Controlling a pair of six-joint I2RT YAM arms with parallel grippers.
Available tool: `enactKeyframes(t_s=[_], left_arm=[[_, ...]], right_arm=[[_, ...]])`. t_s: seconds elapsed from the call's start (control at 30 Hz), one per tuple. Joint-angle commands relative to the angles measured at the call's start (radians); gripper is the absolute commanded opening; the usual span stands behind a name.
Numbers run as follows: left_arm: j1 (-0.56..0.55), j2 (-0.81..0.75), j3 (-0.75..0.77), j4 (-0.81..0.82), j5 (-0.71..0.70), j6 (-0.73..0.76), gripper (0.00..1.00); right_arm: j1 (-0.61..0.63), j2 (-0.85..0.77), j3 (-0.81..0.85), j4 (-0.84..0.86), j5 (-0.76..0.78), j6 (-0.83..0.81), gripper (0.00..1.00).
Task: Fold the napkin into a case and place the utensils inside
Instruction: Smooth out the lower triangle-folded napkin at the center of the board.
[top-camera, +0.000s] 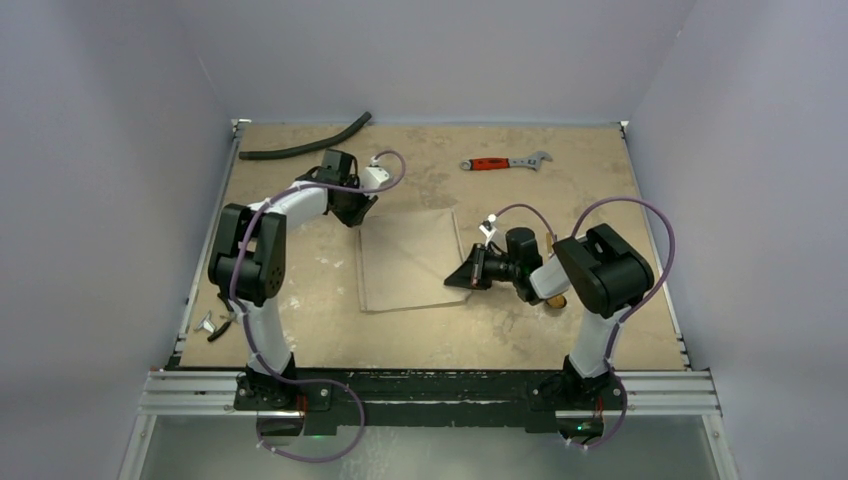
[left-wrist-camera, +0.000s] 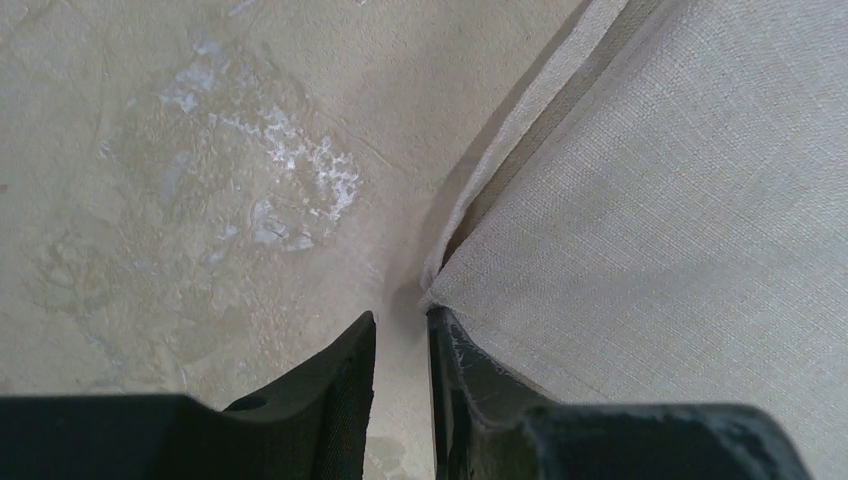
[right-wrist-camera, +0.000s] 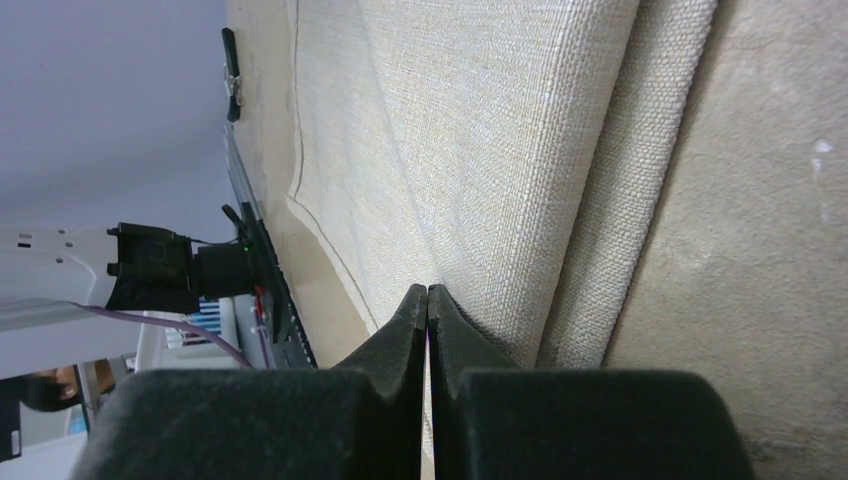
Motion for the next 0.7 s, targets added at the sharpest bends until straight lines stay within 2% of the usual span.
enactKeyframes(t_s=[0.0, 0.2, 0.37, 0.47, 0.5, 0.63, 0.67], left_arm=[[-0.001, 0.008, -0.027, 0.072, -0.053, 0.022, 0.24], [-0.001, -0.04, -0.005, 0.055, -0.045, 0.004, 0.24], [0.031, -0.123, 0.071, -0.02, 0.014, -0.015, 0.29], [0.064, -0.159, 0.148, -0.092, 0.064, -0.026, 0.32], [0.074, -0.172, 0.169, -0.109, 0.084, -0.029, 0.33], [0.107, -0.234, 0.229, -0.19, 0.222, -0.029, 0.38], [0.107, -0.249, 0.225, -0.217, 0.272, -0.014, 0.43]], right_arm=[[-0.003, 0.012, -0.018, 0.063, 0.008, 0.017, 0.01], [-0.003, -0.041, -0.002, 0.045, 0.001, 0.028, 0.03], [-0.003, -0.197, 0.069, -0.15, 0.011, -0.055, 0.1], [-0.002, -0.286, 0.165, -0.323, 0.07, -0.169, 0.17], [-0.003, -0.315, 0.208, -0.393, 0.089, -0.214, 0.22], [-0.003, -0.412, 0.409, -0.67, 0.265, -0.417, 0.52], [-0.003, -0.428, 0.454, -0.711, 0.297, -0.462, 0.59]])
